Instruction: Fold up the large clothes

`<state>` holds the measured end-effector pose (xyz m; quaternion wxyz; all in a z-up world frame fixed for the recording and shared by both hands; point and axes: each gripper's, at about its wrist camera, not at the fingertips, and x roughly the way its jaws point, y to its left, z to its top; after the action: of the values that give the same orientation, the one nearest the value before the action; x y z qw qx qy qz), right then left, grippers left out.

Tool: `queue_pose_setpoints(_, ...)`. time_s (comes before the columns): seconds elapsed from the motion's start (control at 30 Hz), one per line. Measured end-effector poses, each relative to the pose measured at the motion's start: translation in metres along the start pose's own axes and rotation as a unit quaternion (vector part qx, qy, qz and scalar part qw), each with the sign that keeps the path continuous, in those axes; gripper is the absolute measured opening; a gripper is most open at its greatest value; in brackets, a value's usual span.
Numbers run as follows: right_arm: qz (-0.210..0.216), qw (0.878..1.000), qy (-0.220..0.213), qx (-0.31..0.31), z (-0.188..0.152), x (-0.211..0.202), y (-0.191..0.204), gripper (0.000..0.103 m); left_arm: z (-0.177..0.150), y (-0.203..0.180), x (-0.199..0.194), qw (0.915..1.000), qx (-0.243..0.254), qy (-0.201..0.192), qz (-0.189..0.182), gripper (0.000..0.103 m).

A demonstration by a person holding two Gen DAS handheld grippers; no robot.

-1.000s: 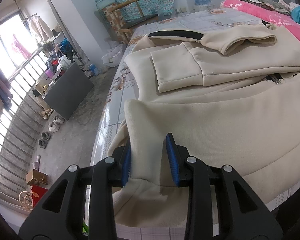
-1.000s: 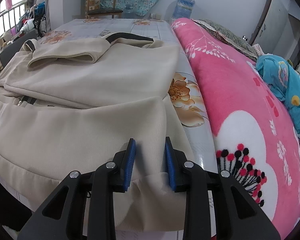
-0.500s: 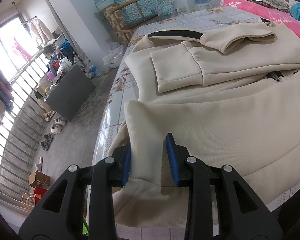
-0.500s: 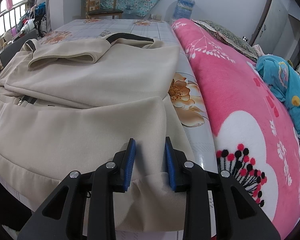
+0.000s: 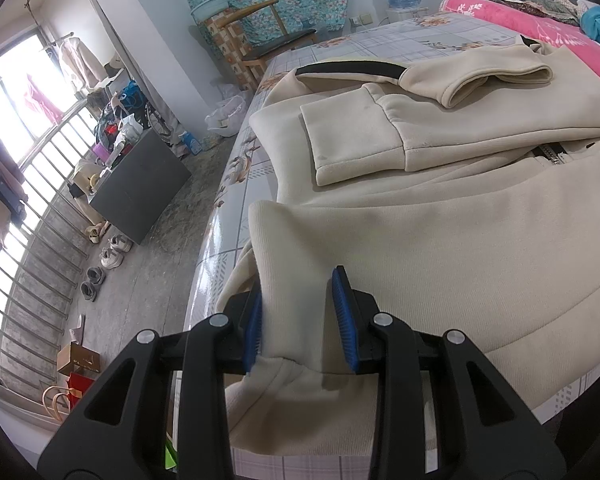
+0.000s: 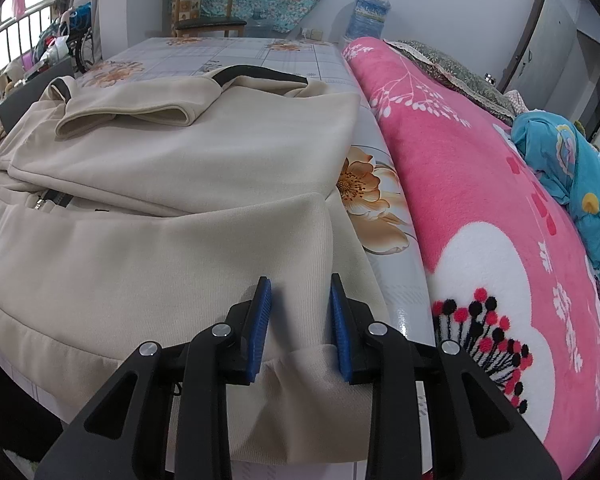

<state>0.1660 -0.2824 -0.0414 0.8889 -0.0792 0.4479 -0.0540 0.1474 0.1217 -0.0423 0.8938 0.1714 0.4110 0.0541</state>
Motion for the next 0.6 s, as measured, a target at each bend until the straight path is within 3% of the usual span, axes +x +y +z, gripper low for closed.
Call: queue_pose_setpoints(0.6,0.0,1.0,0.0,-0.001,-0.0003,-0.0004,0.0009,0.029,-0.0006,-0.003,-0.0006,1.0,0.001,0.0,0.001,0.031)
